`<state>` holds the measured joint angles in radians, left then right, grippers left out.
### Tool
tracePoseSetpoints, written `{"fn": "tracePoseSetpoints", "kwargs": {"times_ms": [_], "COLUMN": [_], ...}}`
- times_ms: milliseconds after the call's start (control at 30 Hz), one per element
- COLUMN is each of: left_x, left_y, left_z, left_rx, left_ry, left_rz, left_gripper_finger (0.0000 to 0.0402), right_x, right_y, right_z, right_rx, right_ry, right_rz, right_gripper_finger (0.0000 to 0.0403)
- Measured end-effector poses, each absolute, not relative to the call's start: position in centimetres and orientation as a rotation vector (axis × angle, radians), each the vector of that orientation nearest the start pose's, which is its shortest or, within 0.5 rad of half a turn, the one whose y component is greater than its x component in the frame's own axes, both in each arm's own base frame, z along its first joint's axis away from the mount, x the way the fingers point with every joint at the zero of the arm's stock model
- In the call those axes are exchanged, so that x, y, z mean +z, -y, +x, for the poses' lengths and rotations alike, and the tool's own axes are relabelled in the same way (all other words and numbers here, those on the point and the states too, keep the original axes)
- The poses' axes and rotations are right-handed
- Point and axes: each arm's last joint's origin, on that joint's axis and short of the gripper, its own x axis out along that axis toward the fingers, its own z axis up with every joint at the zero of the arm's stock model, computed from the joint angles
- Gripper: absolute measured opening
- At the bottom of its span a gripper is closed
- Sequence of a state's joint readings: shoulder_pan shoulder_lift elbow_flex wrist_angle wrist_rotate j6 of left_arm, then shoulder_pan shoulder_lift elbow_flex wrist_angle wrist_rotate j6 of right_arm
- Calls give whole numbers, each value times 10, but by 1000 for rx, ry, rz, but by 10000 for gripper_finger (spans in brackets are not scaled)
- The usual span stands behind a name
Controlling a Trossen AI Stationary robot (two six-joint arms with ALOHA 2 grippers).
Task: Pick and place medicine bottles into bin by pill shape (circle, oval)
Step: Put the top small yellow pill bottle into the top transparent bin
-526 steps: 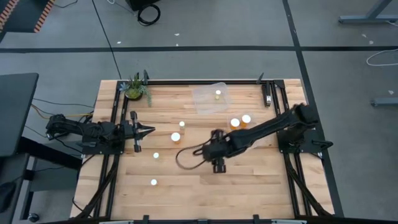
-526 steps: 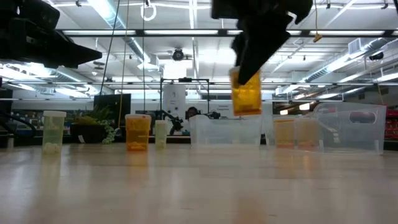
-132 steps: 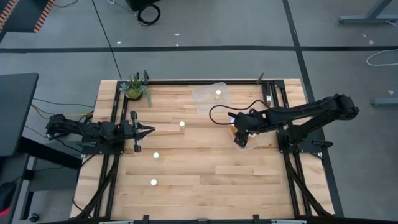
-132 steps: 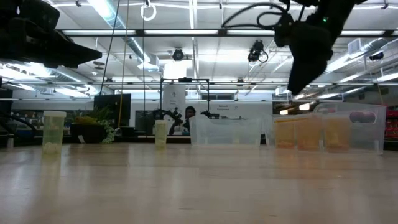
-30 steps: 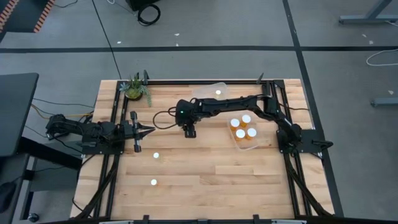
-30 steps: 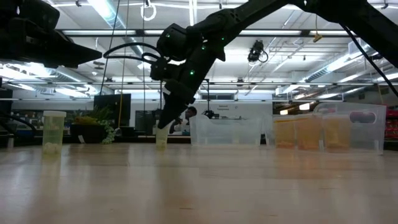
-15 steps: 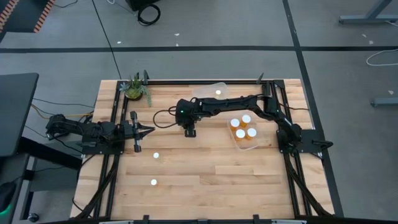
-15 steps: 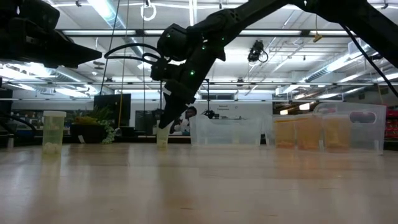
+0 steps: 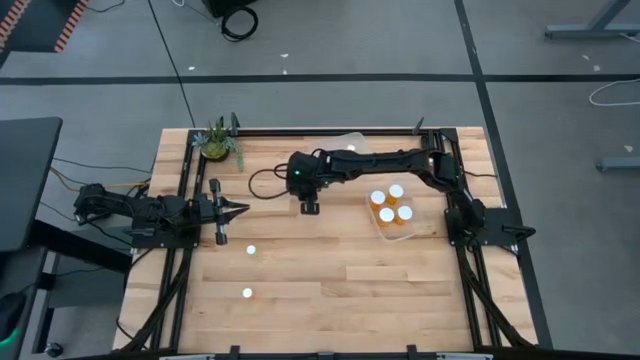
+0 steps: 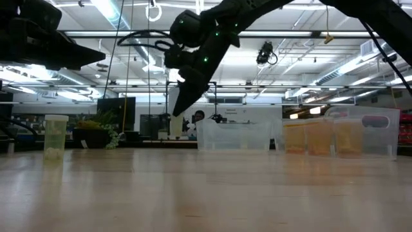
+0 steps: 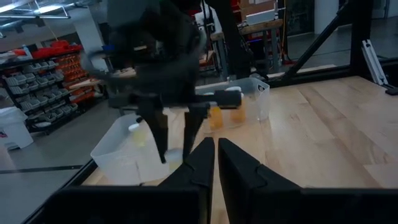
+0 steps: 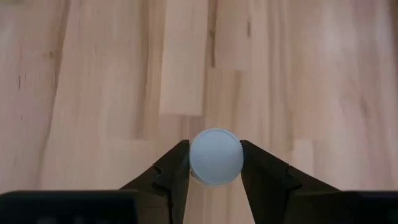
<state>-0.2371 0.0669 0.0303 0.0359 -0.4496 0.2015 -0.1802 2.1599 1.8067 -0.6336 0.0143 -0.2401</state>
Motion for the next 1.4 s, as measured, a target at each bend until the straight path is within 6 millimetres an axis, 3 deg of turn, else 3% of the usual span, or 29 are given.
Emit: {"fn": "tracePoseSetpoints", "kwargs": {"times_ms": [267, 467, 733, 900, 1100, 1400], "left_x": [171, 171, 171, 171, 171, 171], "left_y": [11, 11, 11, 11, 11, 11], "left_z": [98, 98, 98, 98, 98, 98], "left_rx": [209, 210, 209, 210, 209, 209], "left_ry": [-36, -36, -35, -35, -35, -35], "left_rz": [206, 206, 206, 205, 205, 205], "left_gripper_finger": [36, 40, 30, 29, 37, 31], "right_x": [255, 287, 301, 292, 259, 208], "right_y": [82, 84, 111, 141, 171, 183], "right_z": [446, 431, 406, 393, 380, 372], "right_rx": [-86, -221, -414, -517, -560, -484], "right_ry": [-952, -916, -972, -1016, -1034, -960], "right_rz": [-124, -162, -86, -11, 62, 131], "right_gripper_finger": [140, 140, 140, 141, 141, 141]}}
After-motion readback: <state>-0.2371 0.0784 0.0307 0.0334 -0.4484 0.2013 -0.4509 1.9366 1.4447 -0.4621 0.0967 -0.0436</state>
